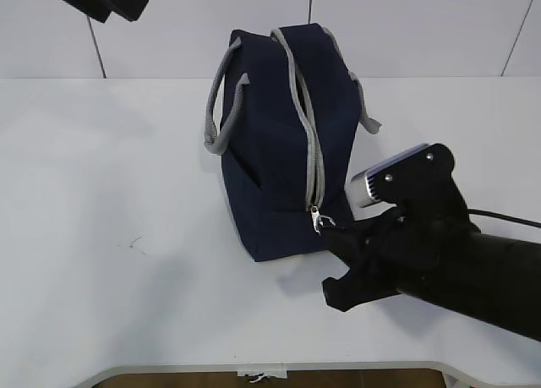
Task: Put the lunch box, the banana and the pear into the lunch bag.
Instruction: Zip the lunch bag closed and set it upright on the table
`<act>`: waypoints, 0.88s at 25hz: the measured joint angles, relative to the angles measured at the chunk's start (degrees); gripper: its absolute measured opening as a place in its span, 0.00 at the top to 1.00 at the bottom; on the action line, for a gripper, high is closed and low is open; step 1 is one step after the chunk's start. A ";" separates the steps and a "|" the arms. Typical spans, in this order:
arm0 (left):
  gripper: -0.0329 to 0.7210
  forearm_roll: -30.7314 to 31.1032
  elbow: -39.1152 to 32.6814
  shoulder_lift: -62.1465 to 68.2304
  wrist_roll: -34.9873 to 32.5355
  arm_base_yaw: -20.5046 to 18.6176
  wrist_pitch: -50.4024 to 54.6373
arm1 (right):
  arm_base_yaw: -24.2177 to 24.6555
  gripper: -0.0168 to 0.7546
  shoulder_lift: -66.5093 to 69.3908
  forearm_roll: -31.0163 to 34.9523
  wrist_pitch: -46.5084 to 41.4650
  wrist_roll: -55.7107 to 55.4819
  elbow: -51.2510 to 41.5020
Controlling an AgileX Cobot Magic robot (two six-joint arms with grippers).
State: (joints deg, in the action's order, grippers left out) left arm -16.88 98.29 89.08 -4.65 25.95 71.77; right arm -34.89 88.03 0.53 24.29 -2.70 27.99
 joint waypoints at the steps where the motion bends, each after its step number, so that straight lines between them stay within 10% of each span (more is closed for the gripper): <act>1: 0.54 0.00 0.00 0.00 0.00 0.00 0.00 | 0.00 0.98 -1.48 0.00 -0.76 0.00 0.00; 22: 0.55 0.00 0.00 0.00 0.00 0.00 0.00 | 0.00 0.98 -6.48 0.00 -17.34 0.00 20.34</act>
State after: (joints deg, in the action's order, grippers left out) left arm -16.88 98.29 89.08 -4.65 25.95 71.77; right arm -34.89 81.55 0.53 6.95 -2.70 48.33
